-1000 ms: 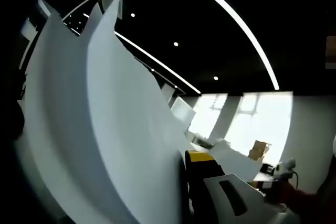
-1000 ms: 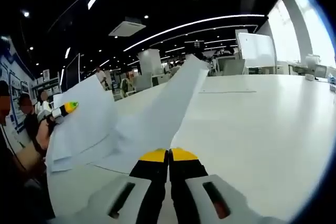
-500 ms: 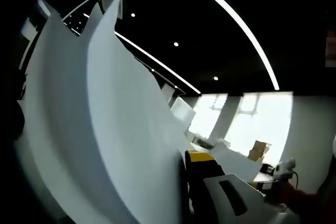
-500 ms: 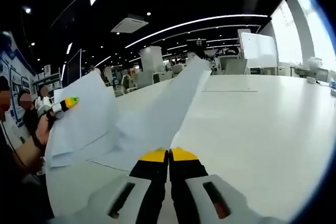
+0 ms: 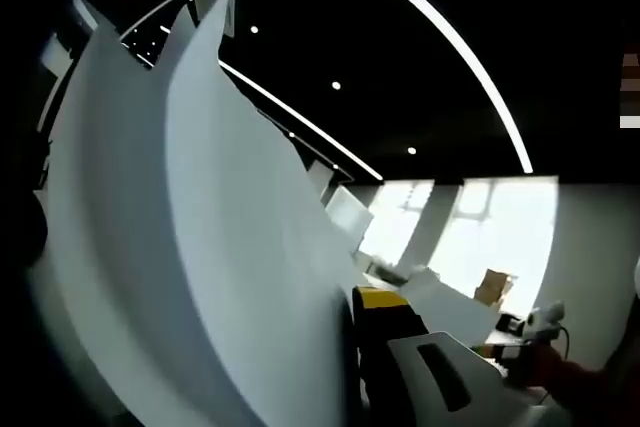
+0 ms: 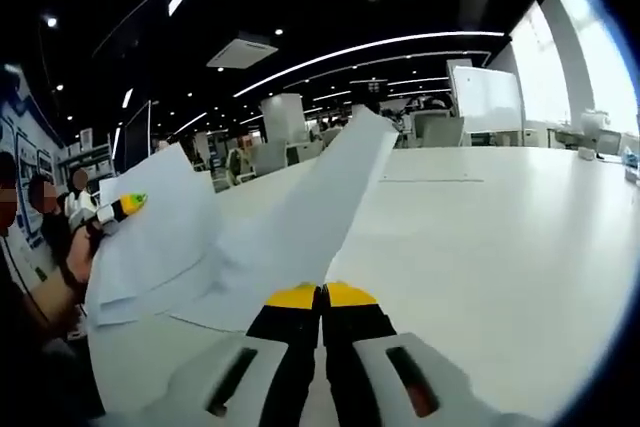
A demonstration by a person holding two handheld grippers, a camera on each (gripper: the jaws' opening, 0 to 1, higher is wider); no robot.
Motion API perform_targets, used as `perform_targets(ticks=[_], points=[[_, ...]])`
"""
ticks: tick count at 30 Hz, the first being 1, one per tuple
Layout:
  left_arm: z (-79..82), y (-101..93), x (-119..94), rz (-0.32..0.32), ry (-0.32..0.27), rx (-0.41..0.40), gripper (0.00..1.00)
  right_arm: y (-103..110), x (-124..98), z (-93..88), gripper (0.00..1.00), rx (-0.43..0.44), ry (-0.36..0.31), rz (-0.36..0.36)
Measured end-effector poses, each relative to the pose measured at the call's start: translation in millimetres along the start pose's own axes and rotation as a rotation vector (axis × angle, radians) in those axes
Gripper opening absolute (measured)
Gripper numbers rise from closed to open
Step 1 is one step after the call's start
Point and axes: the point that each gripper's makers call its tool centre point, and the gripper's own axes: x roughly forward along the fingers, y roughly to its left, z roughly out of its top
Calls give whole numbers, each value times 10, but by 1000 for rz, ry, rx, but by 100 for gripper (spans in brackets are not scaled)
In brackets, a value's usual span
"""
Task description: Organize the stack of printing papers by aligning and flattening the scattered papers on the table
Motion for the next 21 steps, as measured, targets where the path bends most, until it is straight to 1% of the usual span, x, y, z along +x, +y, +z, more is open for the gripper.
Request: perform_targets(ticks=[2, 3, 16, 21], points=[[-1, -2, 1, 0, 0, -1, 12, -43, -12, 2, 0, -54, 7, -31], [-2, -4, 1, -1, 0, -1, 12, -33, -13, 7, 0, -61, 7, -33], [-1, 1, 4, -2, -3, -3, 12, -59, -33, 128, 0, -85, -27, -43], [3, -1, 5, -2, -5, -3, 12, -93, -59, 171, 0, -74, -42, -48]])
